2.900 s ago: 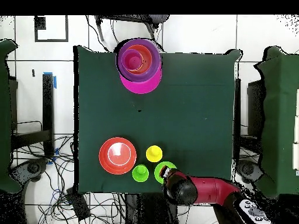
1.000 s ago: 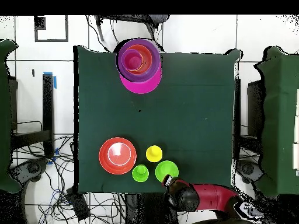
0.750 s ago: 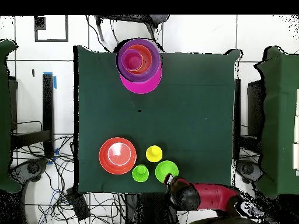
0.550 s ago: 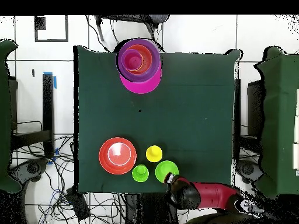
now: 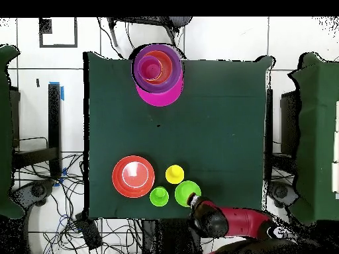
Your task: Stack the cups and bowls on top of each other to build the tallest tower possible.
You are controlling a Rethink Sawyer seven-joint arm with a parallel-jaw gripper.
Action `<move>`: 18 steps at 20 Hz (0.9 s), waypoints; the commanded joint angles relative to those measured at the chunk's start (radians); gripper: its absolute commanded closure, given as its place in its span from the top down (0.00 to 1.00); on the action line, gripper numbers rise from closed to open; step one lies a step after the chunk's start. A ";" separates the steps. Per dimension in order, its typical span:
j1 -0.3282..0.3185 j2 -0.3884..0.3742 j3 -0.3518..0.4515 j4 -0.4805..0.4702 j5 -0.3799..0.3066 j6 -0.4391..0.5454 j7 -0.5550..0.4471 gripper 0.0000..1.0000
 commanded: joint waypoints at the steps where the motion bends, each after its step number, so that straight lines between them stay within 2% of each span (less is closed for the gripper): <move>1: -0.036 0.043 0.101 -0.094 -0.041 -0.082 0.027 0.00; 8: -0.066 -0.022 0.142 -0.051 -0.033 -0.042 0.010 0.00; 13: -0.095 -0.111 0.229 -0.042 -0.005 0.062 -0.046 0.00; 18: -0.087 -0.168 0.277 -0.072 0.023 0.130 -0.073 0.00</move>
